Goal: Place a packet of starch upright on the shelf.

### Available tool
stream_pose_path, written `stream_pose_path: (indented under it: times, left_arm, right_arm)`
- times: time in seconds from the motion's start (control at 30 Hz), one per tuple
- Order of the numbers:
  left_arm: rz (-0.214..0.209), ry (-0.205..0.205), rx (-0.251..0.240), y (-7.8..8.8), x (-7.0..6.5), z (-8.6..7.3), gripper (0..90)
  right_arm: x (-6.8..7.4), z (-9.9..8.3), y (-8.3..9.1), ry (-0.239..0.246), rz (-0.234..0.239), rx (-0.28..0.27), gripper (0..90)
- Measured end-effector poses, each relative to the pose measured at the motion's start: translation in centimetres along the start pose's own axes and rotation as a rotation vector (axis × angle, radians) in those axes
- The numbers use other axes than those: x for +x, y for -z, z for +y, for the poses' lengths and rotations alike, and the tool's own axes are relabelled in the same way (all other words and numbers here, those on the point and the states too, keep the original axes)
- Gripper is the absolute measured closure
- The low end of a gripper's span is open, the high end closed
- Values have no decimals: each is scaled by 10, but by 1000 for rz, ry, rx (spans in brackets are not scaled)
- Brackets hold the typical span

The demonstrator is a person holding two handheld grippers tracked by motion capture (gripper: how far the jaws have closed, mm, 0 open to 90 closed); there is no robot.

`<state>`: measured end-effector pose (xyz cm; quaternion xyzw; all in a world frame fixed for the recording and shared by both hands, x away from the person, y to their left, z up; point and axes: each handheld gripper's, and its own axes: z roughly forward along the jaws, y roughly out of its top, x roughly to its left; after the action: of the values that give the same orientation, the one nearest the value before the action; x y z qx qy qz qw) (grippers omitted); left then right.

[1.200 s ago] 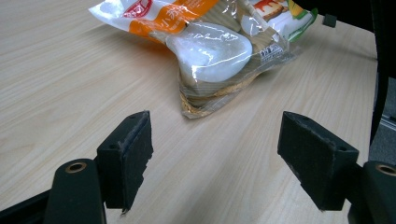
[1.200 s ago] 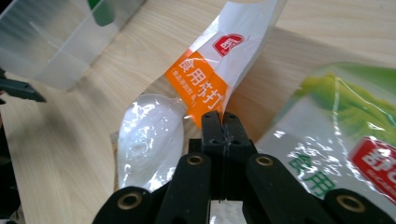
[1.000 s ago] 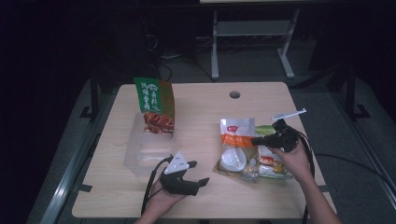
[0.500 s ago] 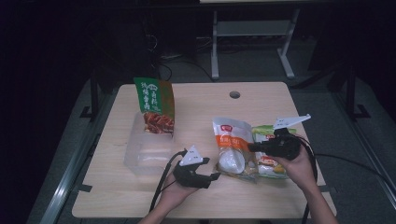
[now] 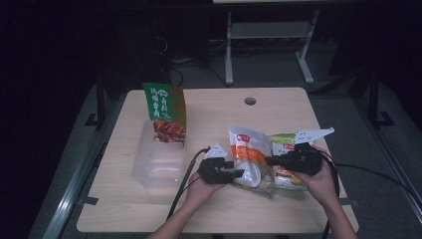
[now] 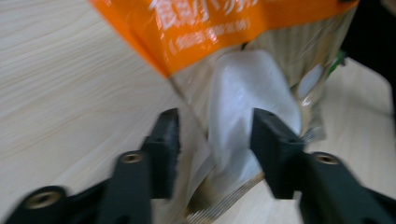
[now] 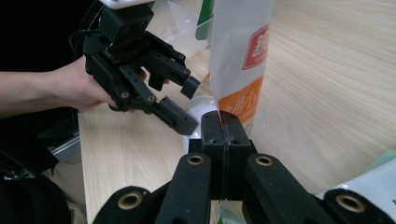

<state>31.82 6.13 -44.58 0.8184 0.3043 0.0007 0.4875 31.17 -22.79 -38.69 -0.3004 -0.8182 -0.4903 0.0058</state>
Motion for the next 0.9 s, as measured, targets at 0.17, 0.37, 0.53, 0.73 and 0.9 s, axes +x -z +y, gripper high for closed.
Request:
stream_pose_path:
  times: [0.17, 0.37, 0.53, 0.73, 0.9]
  left_arm:
    - [-18, 33, 6, 0, 2, 3, 799]
    - [22, -16, -6, 6, -1, 3, 884]
    - [67, -26, -29, 15, -3, -3, 889]
    - [115, -47, -35, 26, -5, -11, 890]
    - [124, -55, -50, 31, -7, -15, 891]
  right_arm:
    - [2, 0, -3, 15, -3, 8, 899]
    - [3, 1, -4, 7, -23, 0, 899]
    - [4, 2, -8, 0, -51, -6, 897]
    - [8, 2, -21, -6, -81, 4, 883]
    - [12, 4, -32, -3, -94, 17, 813]
